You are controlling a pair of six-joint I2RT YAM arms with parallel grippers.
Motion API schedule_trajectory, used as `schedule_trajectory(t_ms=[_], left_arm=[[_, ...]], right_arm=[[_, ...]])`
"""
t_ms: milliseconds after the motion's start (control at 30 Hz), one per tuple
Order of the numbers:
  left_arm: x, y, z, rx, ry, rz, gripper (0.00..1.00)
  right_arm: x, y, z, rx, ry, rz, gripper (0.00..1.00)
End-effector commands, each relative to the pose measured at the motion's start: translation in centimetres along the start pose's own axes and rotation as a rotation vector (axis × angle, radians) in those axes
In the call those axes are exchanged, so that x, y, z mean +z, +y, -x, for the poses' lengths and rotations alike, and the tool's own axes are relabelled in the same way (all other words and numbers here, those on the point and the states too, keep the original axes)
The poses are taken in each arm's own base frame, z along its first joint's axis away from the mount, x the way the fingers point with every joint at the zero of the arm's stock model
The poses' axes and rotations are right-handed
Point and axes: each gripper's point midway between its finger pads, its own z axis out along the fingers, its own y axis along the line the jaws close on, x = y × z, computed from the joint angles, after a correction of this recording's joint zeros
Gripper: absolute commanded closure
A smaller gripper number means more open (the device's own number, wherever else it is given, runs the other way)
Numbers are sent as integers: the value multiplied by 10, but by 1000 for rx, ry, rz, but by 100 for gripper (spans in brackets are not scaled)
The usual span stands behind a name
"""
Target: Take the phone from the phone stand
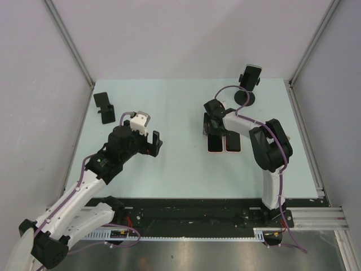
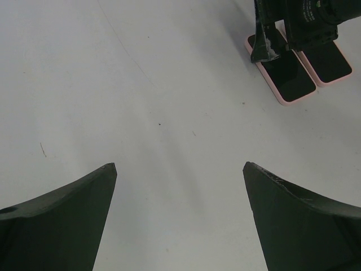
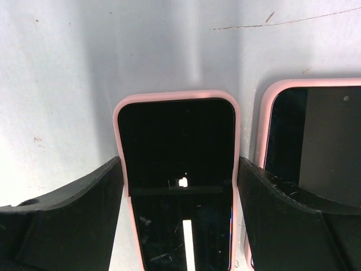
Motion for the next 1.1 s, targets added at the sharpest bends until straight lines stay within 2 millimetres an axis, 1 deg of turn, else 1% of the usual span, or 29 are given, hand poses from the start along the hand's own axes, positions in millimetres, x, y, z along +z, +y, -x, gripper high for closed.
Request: schedule_trajectory(t_ms=[0, 100, 267, 400, 567, 600, 767, 800, 900, 1000, 1067], left_arm=[[0, -3, 3, 32, -11, -21, 0], [0, -2, 3, 31, -13, -18, 0], [0, -2, 3, 31, -15, -18, 0], [0, -2, 3, 31, -13, -18, 0], [-1, -2, 4, 33, -16, -20, 0], [-1, -3, 4, 33, -16, -22, 0], [-1, -3, 4, 32, -17, -23, 0], [-2, -3, 5, 31, -21, -20, 0], [-2, -3, 5, 31, -22, -22, 0], [-2, -3, 5, 33, -22, -21, 0], [-3, -3, 6, 32, -30, -21, 0]], right_arm=[[5, -28, -20, 40, 66, -88, 36], [8, -30, -15, 53, 48, -94, 35], [13, -32, -15, 62, 51, -93, 33], [13, -27, -17, 54, 55, -75, 30], [8, -20, -14, 39, 44, -53, 21], [4, -20, -12, 38, 37, -50, 18], [-8, -18, -3, 43, 10, -38, 10], [-11, -17, 0, 44, 0, -34, 7], [-17, -15, 5, 50, -15, -18, 4], [-30, -10, 13, 44, -39, 12, 3], [-46, -2, 23, 34, -76, 56, 2]])
